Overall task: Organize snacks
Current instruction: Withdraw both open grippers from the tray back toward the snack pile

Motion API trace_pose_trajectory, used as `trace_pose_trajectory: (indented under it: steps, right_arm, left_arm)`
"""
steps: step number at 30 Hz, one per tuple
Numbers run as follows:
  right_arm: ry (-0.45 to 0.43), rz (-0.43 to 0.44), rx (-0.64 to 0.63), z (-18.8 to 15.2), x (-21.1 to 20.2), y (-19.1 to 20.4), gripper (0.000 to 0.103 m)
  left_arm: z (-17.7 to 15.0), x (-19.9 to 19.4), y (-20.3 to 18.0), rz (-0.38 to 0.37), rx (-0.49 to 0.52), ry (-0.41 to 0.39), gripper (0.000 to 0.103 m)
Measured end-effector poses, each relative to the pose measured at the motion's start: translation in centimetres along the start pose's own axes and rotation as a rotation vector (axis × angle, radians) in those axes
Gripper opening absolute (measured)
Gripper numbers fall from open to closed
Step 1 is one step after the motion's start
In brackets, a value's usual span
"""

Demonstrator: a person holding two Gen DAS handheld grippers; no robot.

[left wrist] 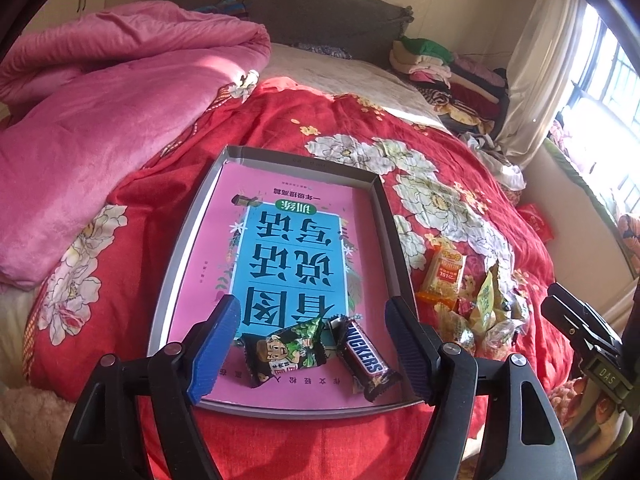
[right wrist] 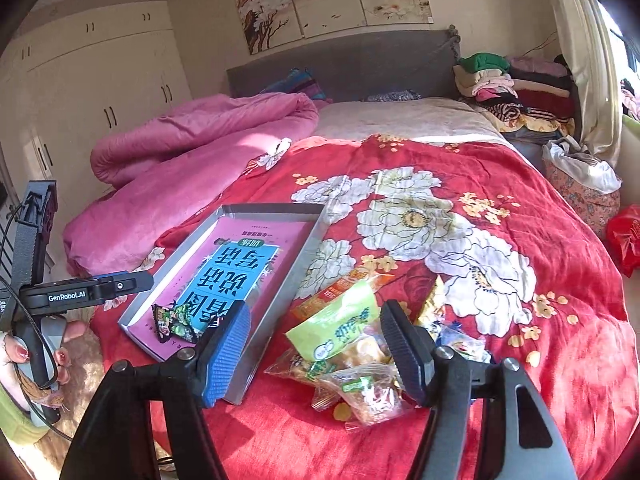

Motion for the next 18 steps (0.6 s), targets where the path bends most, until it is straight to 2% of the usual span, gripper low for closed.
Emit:
trace_pose_trajectory:
  steps: [5, 18]
  right_arm:
    - [-0.019, -0.044, 0.048, 0.3, -0.9, -2.1, 0.069]
    - [-0.069, -0.147, 0.134, 0.5, -3.1, -6.2, 0.069]
  left_arm:
    - [0.4, 0.1, -1.2, -0.04, 0.001, 0.016, 0.076]
    - [1.7, 0.0, -5.6, -0.066, 0.084, 0.003, 0.076]
Point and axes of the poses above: each gripper's, at about its wrist camera, not at the fingertips, and x roughly the way its jaws point, y to its left, z to its top, the point moved 1 cm from there along x, roughly the way its jaws point, and after that the axes turned 2 degrees about x, right-handed, at the moved point
